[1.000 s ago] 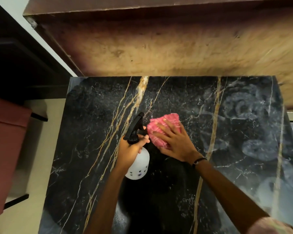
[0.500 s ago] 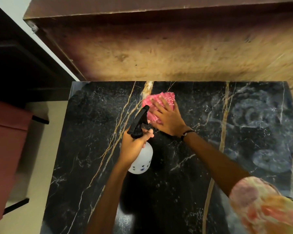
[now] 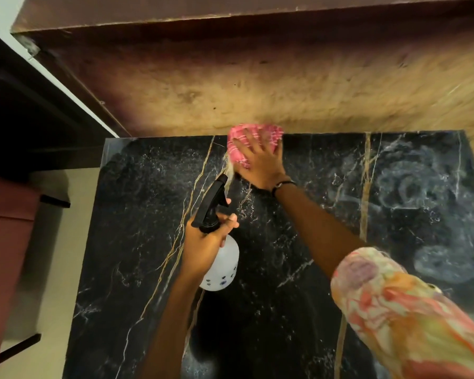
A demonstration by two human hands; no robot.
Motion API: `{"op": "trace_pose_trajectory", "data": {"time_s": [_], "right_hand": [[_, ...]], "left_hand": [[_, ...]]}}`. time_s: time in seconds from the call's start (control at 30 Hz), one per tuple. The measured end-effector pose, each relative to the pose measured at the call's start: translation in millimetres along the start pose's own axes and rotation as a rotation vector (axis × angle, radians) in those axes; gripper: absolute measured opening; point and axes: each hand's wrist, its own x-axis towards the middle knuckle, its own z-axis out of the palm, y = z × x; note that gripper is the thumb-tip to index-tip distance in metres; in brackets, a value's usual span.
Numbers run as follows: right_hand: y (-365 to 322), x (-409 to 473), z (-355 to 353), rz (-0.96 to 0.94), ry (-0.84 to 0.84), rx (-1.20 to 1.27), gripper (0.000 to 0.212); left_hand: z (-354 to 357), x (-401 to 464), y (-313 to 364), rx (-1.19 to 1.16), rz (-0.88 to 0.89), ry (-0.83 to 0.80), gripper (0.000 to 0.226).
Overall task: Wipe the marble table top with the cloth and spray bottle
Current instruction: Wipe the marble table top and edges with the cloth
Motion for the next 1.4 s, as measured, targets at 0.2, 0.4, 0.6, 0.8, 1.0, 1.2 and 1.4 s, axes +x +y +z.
{"op": "trace_pose_trajectory", "data": {"time_s": [0.2, 0.4, 0.6, 0.8, 1.0, 1.2, 1.4], "right_hand": [[21, -67, 20, -0.313, 0.094, -0.048, 0.067], [124, -90, 1, -0.001, 0.083, -0.011, 0.075], [98, -36, -5, 0.024, 0.04, 0.013, 0.078], [134, -109, 12, -0.297, 0.161, -0.018, 0.063], [204, -98, -7, -0.043, 0.128, -0.003, 0.072], [153, -63, -9, -0.033, 0.04, 0.021, 0.076], [181, -163, 10, -0.33, 0.127, -0.047, 0.067]], "left_hand": [[12, 3, 1, 0.071, -0.002, -0.026, 0.026], [31, 1, 6, 0.091, 0.042, -0.056, 0.019], [60, -10, 9, 0.035, -0.027, -0.012, 0.013], [93, -10, 4, 0.015, -0.036, -0.017, 0.017], [120, -13, 6, -0.008, -0.05, -0.019, 0.024], [135, -22, 5, -0.004, -0.05, -0.021, 0.023], [151, -33, 3, -0.008, -0.059, -0.022, 0.03]]}}
